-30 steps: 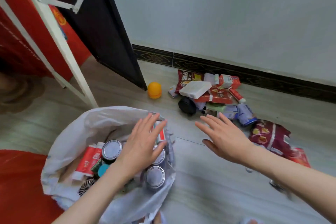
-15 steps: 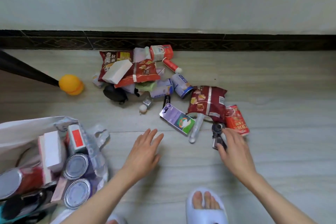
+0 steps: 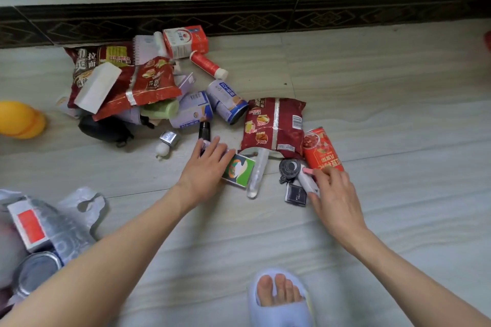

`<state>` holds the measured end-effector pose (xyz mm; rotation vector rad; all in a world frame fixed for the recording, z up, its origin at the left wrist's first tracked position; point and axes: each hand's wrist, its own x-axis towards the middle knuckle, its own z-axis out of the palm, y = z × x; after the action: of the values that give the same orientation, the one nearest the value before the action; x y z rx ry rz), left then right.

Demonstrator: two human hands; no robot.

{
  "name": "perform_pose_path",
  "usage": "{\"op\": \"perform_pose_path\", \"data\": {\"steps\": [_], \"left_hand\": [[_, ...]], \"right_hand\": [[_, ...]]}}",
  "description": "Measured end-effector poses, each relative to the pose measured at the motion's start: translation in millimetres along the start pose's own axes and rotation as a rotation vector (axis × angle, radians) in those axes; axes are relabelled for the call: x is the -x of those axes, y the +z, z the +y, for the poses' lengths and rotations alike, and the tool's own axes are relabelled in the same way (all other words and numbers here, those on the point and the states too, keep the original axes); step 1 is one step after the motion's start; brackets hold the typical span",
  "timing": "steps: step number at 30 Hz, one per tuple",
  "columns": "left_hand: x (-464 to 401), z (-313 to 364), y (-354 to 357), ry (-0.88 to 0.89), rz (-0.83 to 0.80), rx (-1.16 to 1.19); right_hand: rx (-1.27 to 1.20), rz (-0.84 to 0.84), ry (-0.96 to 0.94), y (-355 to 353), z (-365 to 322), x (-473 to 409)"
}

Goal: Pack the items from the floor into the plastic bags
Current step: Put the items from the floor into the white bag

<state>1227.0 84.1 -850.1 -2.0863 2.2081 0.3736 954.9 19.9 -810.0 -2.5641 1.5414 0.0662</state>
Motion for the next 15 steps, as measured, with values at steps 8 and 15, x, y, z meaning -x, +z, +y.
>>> {"op": "perform_pose_path", "data": {"steps": [8, 15], "left_hand": [[44.3, 11.4, -10.0, -0.06, 0.025, 0.195], [105.4, 27.5, -32.9, -0.285, 0.069, 0.384]], "right_hand": [[-0.236, -0.105, 0.2, -10.7, -16.0, -6.1], [-0.209, -0.301, 0.101, -13.9, -35.2, -7.3]]}}
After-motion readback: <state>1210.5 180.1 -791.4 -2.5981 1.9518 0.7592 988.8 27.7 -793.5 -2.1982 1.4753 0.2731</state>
